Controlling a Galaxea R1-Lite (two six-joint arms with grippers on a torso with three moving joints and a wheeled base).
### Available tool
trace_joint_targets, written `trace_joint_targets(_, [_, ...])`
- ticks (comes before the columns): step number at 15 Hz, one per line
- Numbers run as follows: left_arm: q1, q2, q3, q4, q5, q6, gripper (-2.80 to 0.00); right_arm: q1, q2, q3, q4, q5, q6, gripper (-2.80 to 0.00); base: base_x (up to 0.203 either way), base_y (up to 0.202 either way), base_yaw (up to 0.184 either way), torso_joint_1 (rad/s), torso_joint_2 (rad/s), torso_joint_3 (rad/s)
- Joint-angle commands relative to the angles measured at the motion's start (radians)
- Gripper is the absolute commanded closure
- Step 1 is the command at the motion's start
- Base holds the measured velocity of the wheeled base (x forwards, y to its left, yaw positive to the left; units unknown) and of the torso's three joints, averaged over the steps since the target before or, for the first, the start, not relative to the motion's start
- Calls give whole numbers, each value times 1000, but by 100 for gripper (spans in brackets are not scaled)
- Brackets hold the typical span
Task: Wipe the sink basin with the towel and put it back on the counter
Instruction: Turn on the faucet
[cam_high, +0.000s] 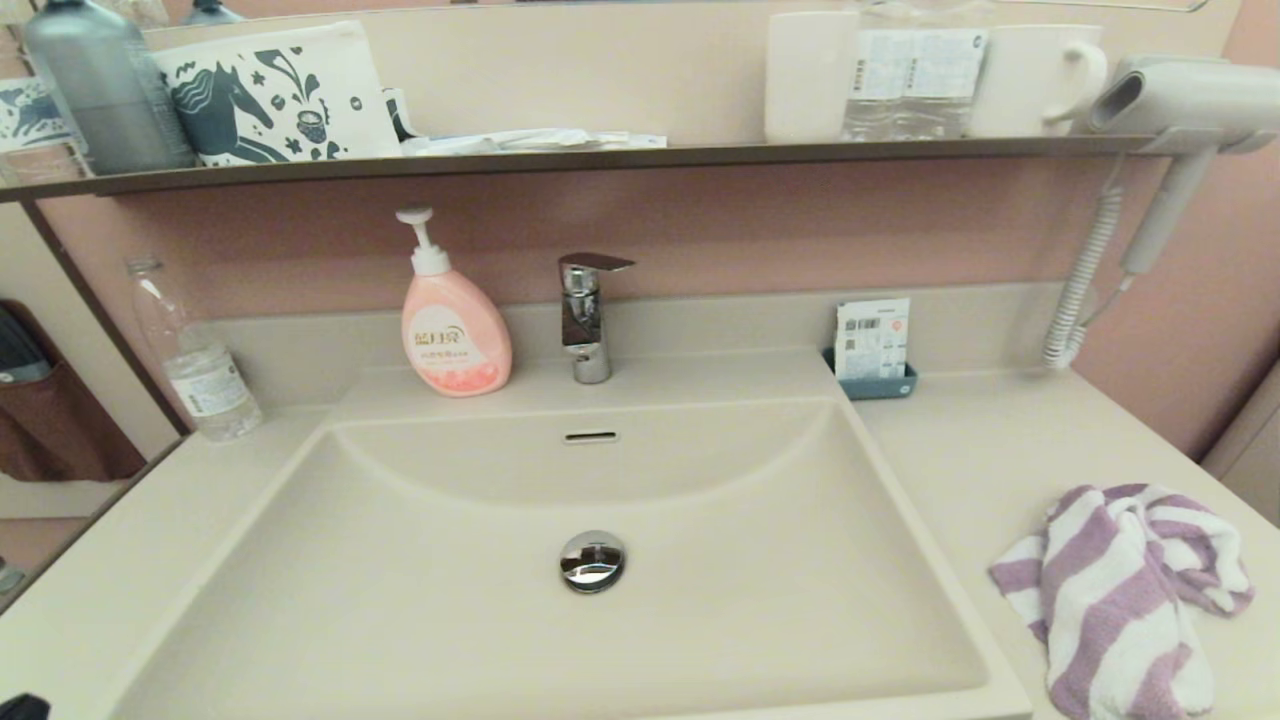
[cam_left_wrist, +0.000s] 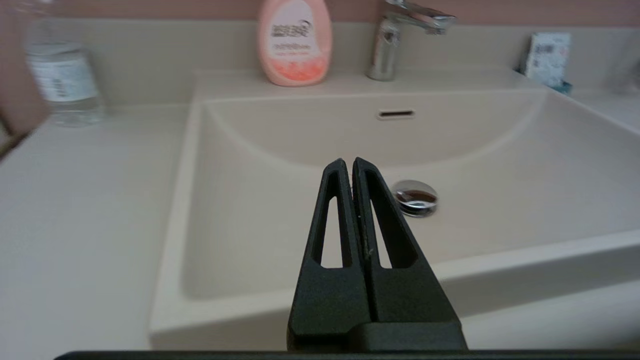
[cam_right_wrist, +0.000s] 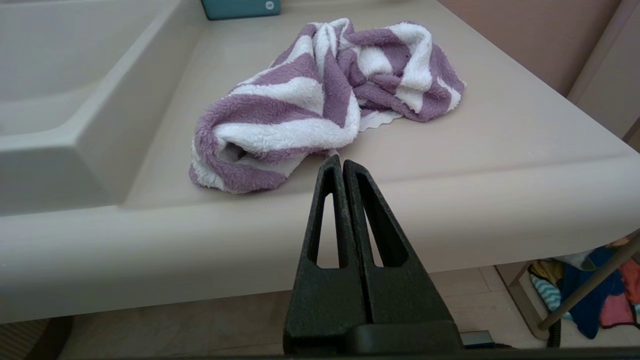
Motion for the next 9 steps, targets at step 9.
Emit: trace_joint_targets(9, [-104, 940, -373, -371, -54, -2, 0, 0, 0, 0, 0, 0, 0, 0, 0, 0, 0, 0, 0, 0])
